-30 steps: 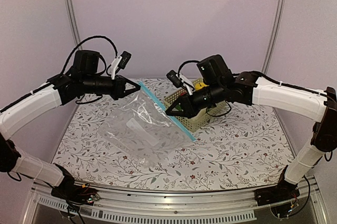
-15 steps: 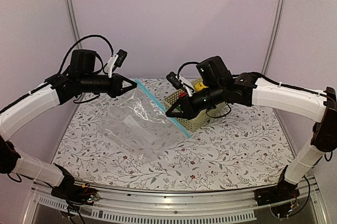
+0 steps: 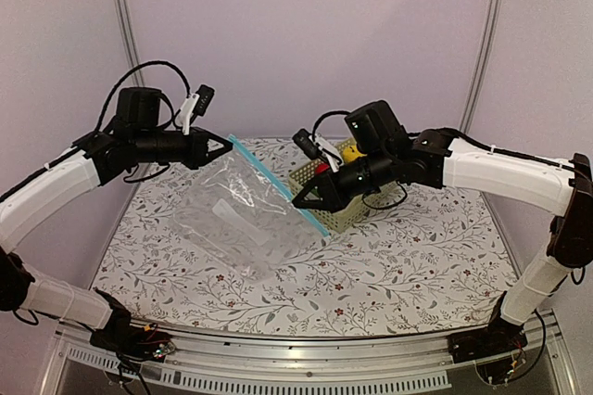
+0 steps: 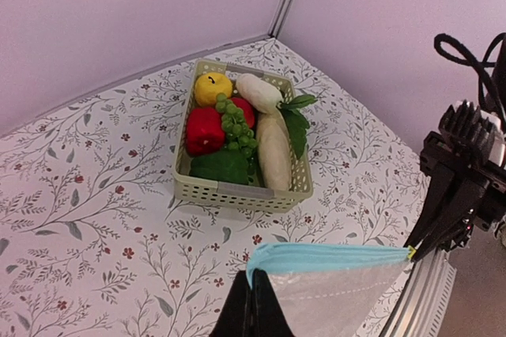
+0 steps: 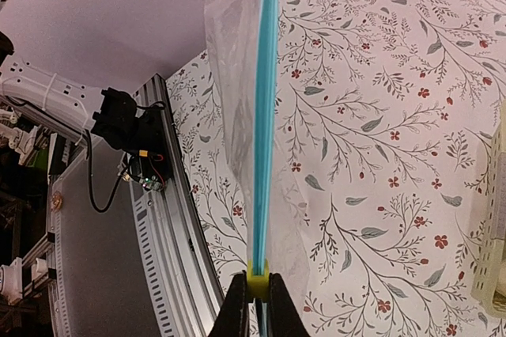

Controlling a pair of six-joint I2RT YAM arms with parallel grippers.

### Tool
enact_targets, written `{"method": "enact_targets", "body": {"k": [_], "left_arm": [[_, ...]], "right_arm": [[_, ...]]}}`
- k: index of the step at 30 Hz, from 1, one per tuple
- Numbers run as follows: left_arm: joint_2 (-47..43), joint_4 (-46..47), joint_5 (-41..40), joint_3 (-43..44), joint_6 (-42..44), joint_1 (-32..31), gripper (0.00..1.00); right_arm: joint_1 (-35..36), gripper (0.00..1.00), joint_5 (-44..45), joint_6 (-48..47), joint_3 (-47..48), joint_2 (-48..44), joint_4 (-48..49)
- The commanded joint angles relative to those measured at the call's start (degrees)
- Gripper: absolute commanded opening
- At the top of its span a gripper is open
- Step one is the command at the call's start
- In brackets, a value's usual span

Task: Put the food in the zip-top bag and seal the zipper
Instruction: Unzip the zipper from the zipper food storage bag.

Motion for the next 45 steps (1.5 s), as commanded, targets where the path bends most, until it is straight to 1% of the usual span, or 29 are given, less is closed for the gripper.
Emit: {"method": "enact_targets", "body": {"k": [1, 17, 45], "left_arm": [[-1.3, 1.8, -5.0, -0.5, -0.7, 2.8, 0.00], [-2.0, 2.7, -6.6, -1.2, -2.5, 5.6, 0.00], [-2.3, 3.8, -6.3, -2.0, -4.3, 9.4, 0.00]], "right_arm": [[0.8, 0.00, 0.2, -0.3, -1.2, 0.9, -5.2], [1.2, 0.00, 1.4, 0.0, -1.8, 0.8, -5.9], [1.3, 0.00, 2.0, 0.0, -2.9, 0.9, -6.3]]}}
